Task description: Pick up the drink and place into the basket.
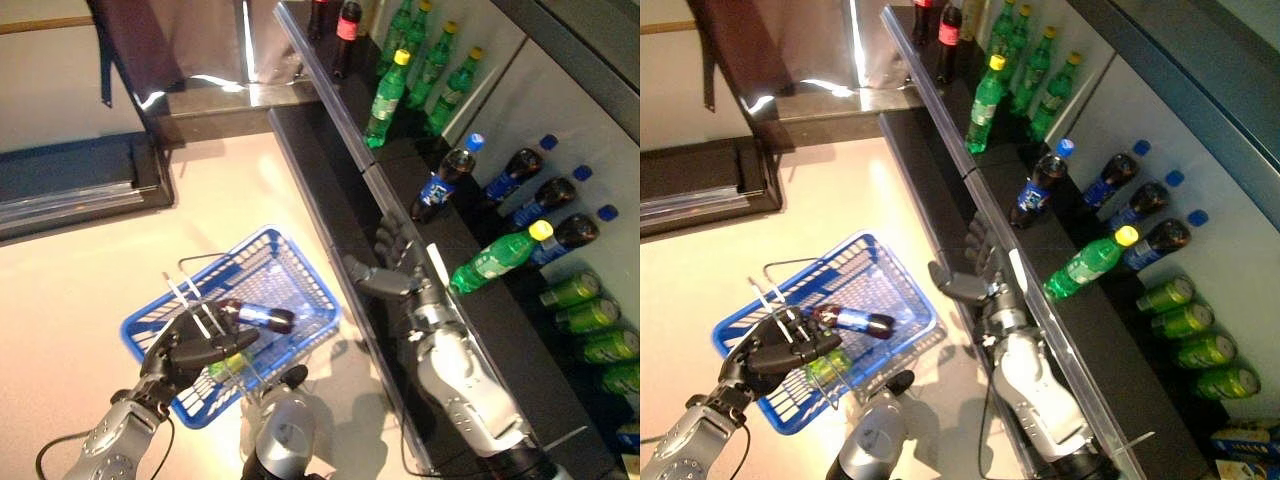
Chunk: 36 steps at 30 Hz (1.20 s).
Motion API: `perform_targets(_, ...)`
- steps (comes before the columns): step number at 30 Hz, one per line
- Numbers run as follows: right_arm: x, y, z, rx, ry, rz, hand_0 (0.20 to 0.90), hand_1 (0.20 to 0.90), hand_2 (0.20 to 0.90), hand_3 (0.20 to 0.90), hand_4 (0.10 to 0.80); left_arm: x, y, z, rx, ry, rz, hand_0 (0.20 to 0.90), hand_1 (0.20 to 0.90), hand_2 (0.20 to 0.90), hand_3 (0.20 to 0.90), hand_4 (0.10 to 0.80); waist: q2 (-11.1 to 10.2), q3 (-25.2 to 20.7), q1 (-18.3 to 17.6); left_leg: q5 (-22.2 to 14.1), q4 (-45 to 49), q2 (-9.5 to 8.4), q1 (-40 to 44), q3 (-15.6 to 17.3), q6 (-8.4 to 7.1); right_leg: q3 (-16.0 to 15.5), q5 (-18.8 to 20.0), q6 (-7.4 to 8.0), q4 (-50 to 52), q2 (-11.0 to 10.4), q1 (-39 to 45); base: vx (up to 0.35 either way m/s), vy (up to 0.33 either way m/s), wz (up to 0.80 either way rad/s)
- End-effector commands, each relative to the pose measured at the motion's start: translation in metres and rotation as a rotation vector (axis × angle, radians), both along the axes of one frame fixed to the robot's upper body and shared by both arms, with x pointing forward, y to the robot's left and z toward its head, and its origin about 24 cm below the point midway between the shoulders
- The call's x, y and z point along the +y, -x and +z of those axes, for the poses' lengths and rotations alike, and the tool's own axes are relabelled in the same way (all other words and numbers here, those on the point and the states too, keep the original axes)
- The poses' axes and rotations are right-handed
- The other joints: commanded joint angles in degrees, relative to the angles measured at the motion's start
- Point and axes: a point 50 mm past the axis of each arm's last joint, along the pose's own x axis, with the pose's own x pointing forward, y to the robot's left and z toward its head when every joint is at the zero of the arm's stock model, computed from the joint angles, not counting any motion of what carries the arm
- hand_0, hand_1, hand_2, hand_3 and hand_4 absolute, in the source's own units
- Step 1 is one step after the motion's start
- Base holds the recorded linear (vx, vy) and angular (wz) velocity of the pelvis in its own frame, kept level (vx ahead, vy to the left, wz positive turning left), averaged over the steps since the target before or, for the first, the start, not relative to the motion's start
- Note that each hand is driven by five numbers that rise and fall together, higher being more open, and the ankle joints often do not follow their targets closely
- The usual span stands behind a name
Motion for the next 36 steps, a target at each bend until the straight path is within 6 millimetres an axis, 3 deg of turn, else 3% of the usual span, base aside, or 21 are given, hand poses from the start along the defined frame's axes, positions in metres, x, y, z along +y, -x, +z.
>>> perform_targets(1, 0.014, 0.011, 0.030, -0.199, -0.065, 0.206, 0.900, 0.900, 0.900, 0.900, 0.800, 0.006, -0.018, 0.119, -0.776, -0.023, 0.047, 0.300, 0.300, 0.300, 0.200, 0.100, 3.5, -7.2, -1.9, 0.2, -3.3, 1.18, 5.3, 1.0, 3.63, -0.6, 7.3, -4.75, 0.2, 1.6, -2.5, -0.001, 0.009, -0.15)
perform_targets(5, 0.017, 0.018, 0.040, -0.250, -0.106, 0.328, 0.900, 0.900, 0.900, 0.900, 0.800, 0.004, -0.019, 0.100, -0.705, 0.003, 0.104, 0.300, 0.300, 0.300, 0.200, 0.100, 3.5, -7.8, -2.7, 0.3, -3.9, 1.62, 5.9, 1.9, 3.50, -0.4, 7.5, -4.70, -0.5, 1.7, -2.2, 0.000, 0.005, -0.03)
perform_targets(9, 0.021, 0.024, 0.030, -0.211, -0.152, 0.428, 0.900, 0.900, 0.900, 0.900, 0.800, 0.006, -0.016, 0.073, -0.590, -0.009, 0.171, 0.300, 0.300, 0.300, 0.200, 0.100, 3.6, -8.5, -3.7, 0.7, -4.7, 2.11, 6.6, 3.0, 3.35, -0.1, 8.1, -4.52, -1.5, 1.9, -1.7, 0.007, 0.012, -0.03)
perform_targets(16, 0.021, 0.038, -0.021, 0.045, -0.137, 0.608, 0.900, 0.900, 0.900, 0.900, 0.800, 0.015, 0.002, 0.015, -0.352, -0.034, 0.377, 0.300, 0.300, 0.300, 0.200, 0.100, 3.6, -10.2, -7.0, 1.7, -6.7, 2.81, 6.4, 6.5, 3.11, 1.3, 11.6, -3.23, -7.3, 1.7, -1.3, 0.020, 0.080, -0.15)
perform_targets(19, 0.018, 0.051, -0.052, 0.181, -0.114, 0.688, 0.900, 0.900, 0.900, 0.900, 0.800, 0.019, 0.013, -0.013, -0.257, -0.019, 0.521, 0.300, 0.300, 0.300, 0.200, 0.100, 2.6, -8.5, -9.0, -2.0, 0.0, 1.12, 3.1, 10.3, 3.54, 3.2, 13.9, -1.72, -9.1, -0.7, -2.9, -0.053, 0.190, -0.44)
perform_targets(21, 0.017, 0.052, -0.058, 0.205, -0.107, 0.696, 0.900, 0.900, 0.900, 0.900, 0.800, 0.021, 0.015, -0.018, -0.223, -0.035, 0.562, 0.300, 0.300, 0.300, 0.200, 0.100, 2.3, -8.0, -9.3, -3.1, 2.1, 0.59, 2.3, 11.0, 3.85, 3.6, 14.2, -1.22, -9.1, -1.5, -3.2, -0.013, 0.190, -0.48)
perform_targets(24, 0.018, 0.060, -0.083, 0.275, 0.037, 0.700, 0.900, 0.900, 0.900, 0.900, 0.800, 0.033, 0.032, -0.049, -0.046, -0.032, 0.764, 0.300, 0.300, 0.300, 0.200, 0.100, 1.6, -6.7, -10.9, -7.3, 7.5, -1.20, 1.4, 14.0, 5.86, 6.0, 16.3, 1.01, -8.4, -5.3, -3.6, 0.051, 0.255, -0.34)
perform_targets(26, 0.014, 0.065, -0.093, 0.295, 0.157, 0.698, 0.900, 0.900, 0.900, 0.900, 0.800, 0.038, 0.042, -0.063, 0.045, -0.030, 0.857, 0.300, 0.300, 0.300, 0.200, 0.100, 1.2, -6.6, -12.5, -8.7, 8.4, -1.90, 1.9, 15.1, 7.29, 8.4, 18.1, 1.76, -8.0, -6.6, -4.6, 0.101, 0.180, -0.70)
perform_targets(28, 0.012, 0.066, -0.098, 0.328, 0.170, 0.693, 0.900, 0.900, 0.900, 0.900, 0.800, 0.038, 0.046, -0.071, 0.092, -0.007, 0.895, 0.300, 0.300, 0.300, 0.200, 0.100, 0.9, -6.8, -13.1, -9.3, 8.6, -2.13, 2.0, 15.8, 8.00, 9.7, 18.7, 1.99, -7.9, -6.7, -5.2, 0.081, 0.150, -0.40)
perform_targets(30, 0.010, 0.070, -0.129, 0.451, 0.158, 0.667, 0.900, 0.900, 0.900, 0.900, 0.800, 0.037, 0.053, -0.092, 0.240, 0.004, 0.965, 0.300, 0.300, 0.300, 0.200, 0.100, 0.3, -7.4, -16.1, -8.8, 6.0, -2.63, 3.6, 16.5, 9.44, 14.7, 18.6, 1.66, -1.8, -2.7, -9.5, 0.055, 0.213, -0.33)
perform_targets(32, 0.003, 0.073, -0.156, 0.572, 0.193, 0.587, 0.900, 0.900, 0.900, 0.900, 0.800, 0.032, 0.045, -0.099, 0.315, -0.050, 0.945, 0.300, 0.300, 0.300, 0.200, 0.100, -0.1, -8.4, -17.7, -7.4, 2.8, -3.22, 4.1, 17.4, 9.66, 14.6, 15.5, 0.12, -0.7, 2.4, -10.1, 0.006, 0.142, -0.13)
perform_targets(33, 0.000, 0.075, -0.162, 0.608, 0.189, 0.565, 0.900, 0.900, 0.900, 0.900, 0.800, 0.030, 0.044, -0.101, 0.332, -0.058, 0.940, 0.300, 0.300, 0.300, 0.200, 0.100, -0.2, -8.6, -18.0, -7.0, 2.0, -3.52, 4.3, 17.4, 9.68, 14.6, 15.0, -0.58, -0.9, 3.8, -10.2, 0.007, 0.116, 0.23)
perform_targets(35, -0.019, 0.095, -0.195, 0.798, 0.176, 0.441, 0.900, 0.900, 0.900, 0.900, 0.800, 0.016, 0.048, -0.120, 0.435, 0.020, 0.926, 0.300, 0.300, 0.300, 0.200, 0.100, -0.1, -9.8, -20.0, -5.0, -1.5, -6.40, 5.1, 15.0, 9.77, 17.9, 13.7, -4.71, -3.3, 10.5, -11.6, 0.025, 0.170, 0.32)
perform_targets(36, -0.025, 0.104, -0.206, 0.865, 0.151, 0.389, 0.900, 0.900, 0.900, 0.900, 0.800, 0.010, 0.050, -0.125, 0.459, 0.039, 0.910, 0.300, 0.300, 0.300, 0.200, 0.100, 0.3, -9.9, -20.7, -4.6, -1.9, -7.48, 5.2, 13.7, 9.73, 19.8, 13.3, -5.85, -4.4, 12.5, -11.9, 0.027, 0.144, 0.64)
